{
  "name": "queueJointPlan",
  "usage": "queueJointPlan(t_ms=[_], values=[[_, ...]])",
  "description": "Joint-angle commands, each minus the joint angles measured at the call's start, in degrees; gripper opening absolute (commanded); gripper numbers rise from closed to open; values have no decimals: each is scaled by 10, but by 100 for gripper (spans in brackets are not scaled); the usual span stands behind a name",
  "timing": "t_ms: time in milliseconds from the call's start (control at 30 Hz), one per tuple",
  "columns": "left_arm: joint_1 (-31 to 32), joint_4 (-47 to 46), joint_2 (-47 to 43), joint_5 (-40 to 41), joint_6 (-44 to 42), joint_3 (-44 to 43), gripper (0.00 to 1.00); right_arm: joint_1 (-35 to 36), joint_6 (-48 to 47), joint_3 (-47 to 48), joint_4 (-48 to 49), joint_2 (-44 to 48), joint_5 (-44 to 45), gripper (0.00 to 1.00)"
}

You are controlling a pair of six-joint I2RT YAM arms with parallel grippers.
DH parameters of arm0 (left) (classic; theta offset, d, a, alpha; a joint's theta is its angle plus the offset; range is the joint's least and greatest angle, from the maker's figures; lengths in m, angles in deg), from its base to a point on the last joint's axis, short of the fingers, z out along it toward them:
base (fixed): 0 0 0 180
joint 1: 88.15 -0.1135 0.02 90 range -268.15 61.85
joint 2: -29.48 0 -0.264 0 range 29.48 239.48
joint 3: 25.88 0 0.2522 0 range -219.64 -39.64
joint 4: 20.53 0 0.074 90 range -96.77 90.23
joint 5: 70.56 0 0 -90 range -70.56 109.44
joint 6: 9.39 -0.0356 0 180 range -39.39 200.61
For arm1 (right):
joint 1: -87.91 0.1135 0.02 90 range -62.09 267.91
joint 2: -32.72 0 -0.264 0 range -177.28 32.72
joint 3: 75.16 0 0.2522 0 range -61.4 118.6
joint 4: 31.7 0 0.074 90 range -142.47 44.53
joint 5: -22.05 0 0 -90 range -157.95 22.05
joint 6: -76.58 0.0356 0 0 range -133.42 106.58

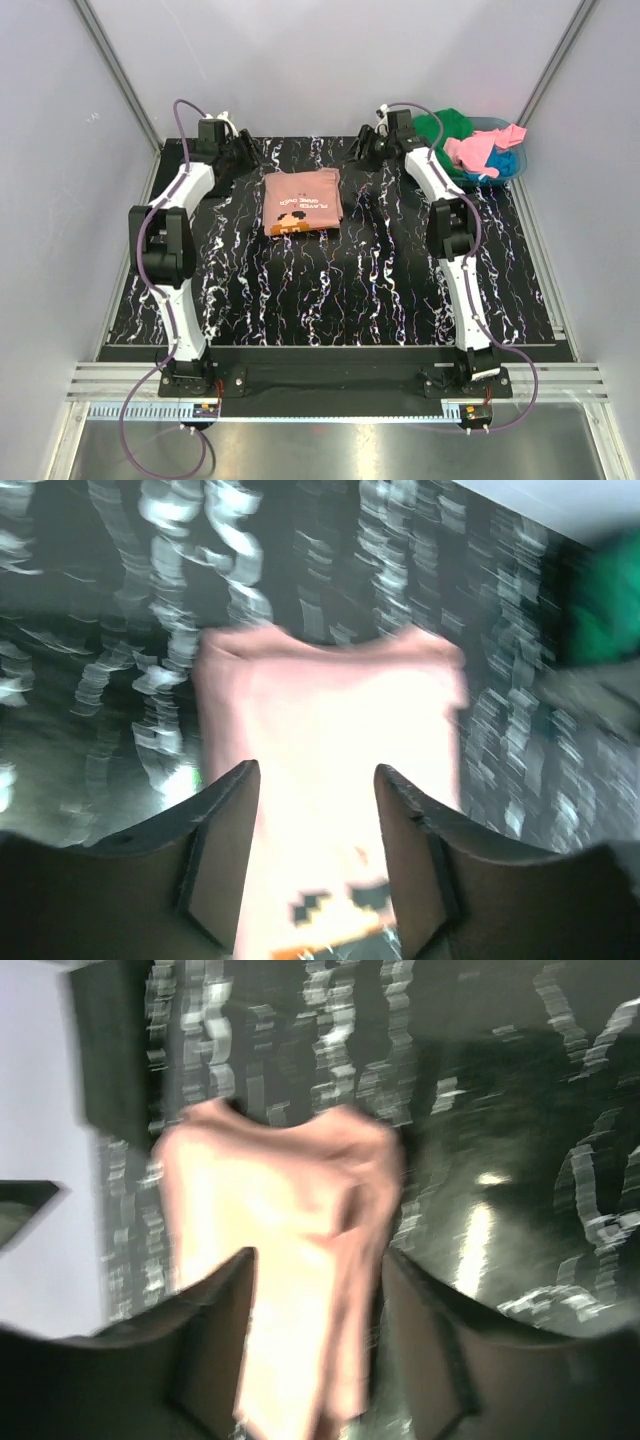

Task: Fold and stack the t-shirts
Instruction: Fold the tshirt

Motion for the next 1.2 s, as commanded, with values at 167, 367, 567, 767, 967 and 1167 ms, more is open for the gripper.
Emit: queueJointPlan(t_ms=[167,367,567,767,967,1167], values=[[12,-149,-37,-188,76,150,45,54,40,-148,58,133,-104,35],[31,-229,-56,-225,115,220,42,62,157,-302,193,169,-178,2],[29,-279,-15,-232,162,251,40,64,148,-376,210,151,-208,0],[28,-250,-3,-217,141,260,40,61,103,-422,190,152,-178,0],[28,-134,-67,-192,61,222,48,62,51,-350,96,160,-159,0],[17,5,-132,-150,-30,185,58,62,7,-292,-36,184,-106,16]])
